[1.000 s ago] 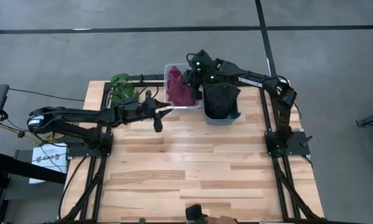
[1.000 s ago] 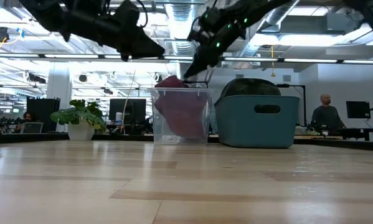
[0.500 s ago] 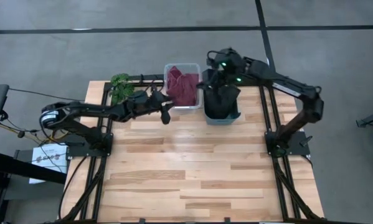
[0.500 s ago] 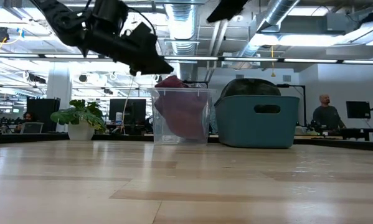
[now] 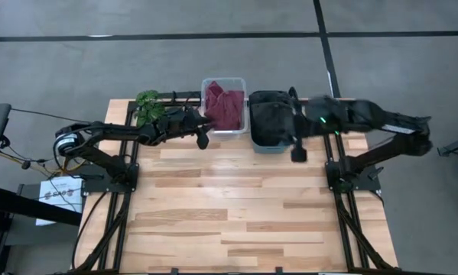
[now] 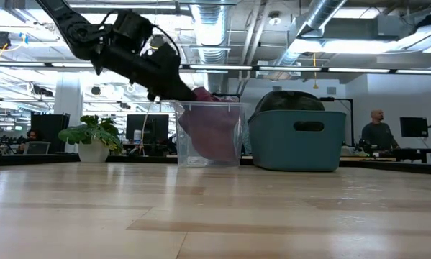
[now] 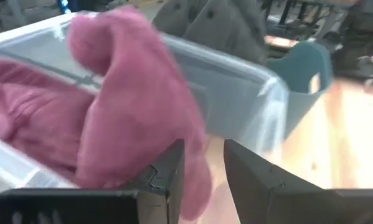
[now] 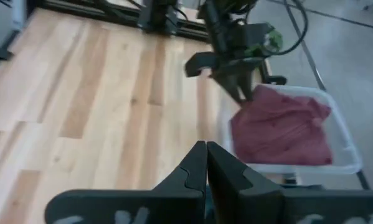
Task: Pick & Place hat
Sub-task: Put the red cap into the transparent bin, then return to Home Position
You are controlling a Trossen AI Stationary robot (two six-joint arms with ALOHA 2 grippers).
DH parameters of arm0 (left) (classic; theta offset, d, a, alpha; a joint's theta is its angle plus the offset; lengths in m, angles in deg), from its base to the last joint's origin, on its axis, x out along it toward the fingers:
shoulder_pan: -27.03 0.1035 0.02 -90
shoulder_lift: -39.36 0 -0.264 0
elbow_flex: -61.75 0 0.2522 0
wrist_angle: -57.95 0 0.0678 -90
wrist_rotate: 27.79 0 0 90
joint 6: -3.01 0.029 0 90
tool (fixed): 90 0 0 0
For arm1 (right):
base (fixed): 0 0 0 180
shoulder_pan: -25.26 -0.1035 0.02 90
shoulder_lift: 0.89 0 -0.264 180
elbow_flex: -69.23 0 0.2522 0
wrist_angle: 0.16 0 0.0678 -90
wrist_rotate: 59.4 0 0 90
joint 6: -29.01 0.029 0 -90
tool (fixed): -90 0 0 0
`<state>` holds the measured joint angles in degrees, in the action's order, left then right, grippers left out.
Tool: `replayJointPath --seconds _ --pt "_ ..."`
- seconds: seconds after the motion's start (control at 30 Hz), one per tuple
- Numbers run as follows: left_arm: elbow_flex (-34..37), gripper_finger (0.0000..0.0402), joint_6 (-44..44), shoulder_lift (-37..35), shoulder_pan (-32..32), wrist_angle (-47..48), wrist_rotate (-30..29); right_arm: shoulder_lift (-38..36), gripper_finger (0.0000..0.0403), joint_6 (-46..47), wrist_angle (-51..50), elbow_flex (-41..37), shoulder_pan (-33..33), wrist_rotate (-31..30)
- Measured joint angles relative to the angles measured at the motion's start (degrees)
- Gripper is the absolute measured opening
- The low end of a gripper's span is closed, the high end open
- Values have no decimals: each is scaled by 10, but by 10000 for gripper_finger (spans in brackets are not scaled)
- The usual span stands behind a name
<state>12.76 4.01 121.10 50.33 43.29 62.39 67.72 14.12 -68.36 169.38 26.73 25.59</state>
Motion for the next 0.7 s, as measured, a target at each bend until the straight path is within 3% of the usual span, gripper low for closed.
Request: replayJointPath --seconds 0.23,0.4,0.53,0.7 --pt "0 110 2 -74 -43 16 0 -161 4 101 143 -247 -144 -132" --pt "19 110 6 -155 -88 49 1 -261 4 138 344 -458 -229 -247" --pt "53 110 -3 -221 -128 49 37 -301 4 131 518 -594 -279 -305" --pt "92 110 -28 -289 -175 48 47 -314 4 98 670 -694 -325 -360"
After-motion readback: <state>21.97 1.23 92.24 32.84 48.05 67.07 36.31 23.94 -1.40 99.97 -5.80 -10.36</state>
